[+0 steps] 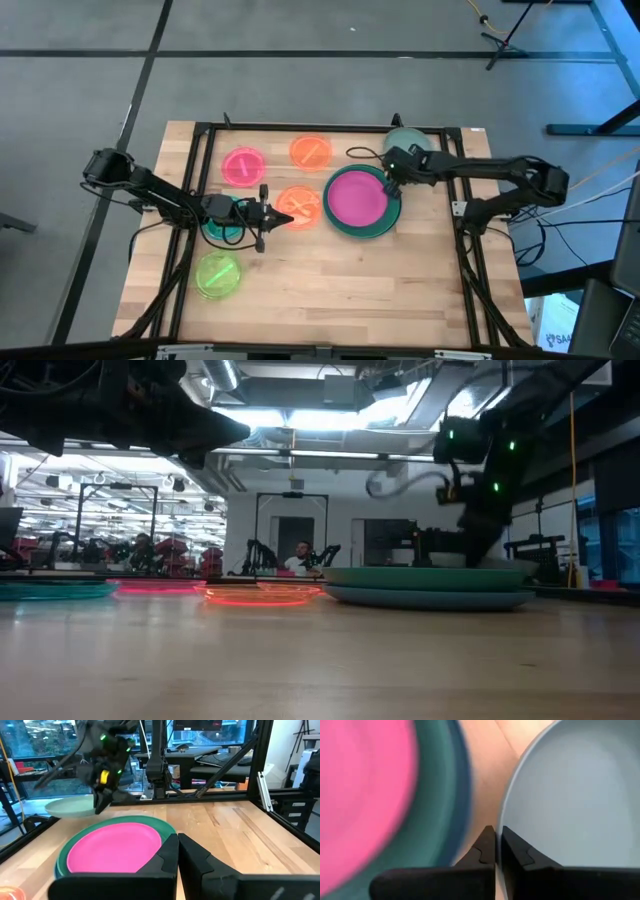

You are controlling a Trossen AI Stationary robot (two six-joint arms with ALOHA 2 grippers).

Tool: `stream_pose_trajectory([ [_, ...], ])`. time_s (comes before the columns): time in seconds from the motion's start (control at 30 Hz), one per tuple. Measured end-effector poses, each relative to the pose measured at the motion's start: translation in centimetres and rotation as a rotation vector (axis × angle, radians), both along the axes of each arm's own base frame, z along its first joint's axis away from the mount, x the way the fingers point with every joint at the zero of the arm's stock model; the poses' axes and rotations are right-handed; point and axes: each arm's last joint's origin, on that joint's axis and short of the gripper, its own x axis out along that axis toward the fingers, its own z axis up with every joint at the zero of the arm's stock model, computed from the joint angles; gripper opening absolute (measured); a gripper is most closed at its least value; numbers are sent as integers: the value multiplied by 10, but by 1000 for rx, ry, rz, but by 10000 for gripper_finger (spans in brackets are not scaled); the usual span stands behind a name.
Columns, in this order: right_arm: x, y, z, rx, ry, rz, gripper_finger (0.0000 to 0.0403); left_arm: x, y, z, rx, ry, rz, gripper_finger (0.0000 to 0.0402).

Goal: Stack plastic plates
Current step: Stack the light blue plate on top of the pink plate

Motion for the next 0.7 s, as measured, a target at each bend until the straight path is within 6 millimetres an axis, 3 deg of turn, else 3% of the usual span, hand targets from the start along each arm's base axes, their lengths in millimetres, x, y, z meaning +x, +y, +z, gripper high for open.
stream_pose_trajectory([
  [0.17,18,36,22,-12,-107,136,2,0,0,0,1,0,0,0],
  [0.43,42,103,35,35,-297,433,1,0,0,0,4,0,0,0],
  [0.57,43,122,36,50,-332,511,1,0,0,0,5,0,0,0],
  [0.7,40,127,29,74,-326,536,1,0,0,0,5,0,-1,0],
])
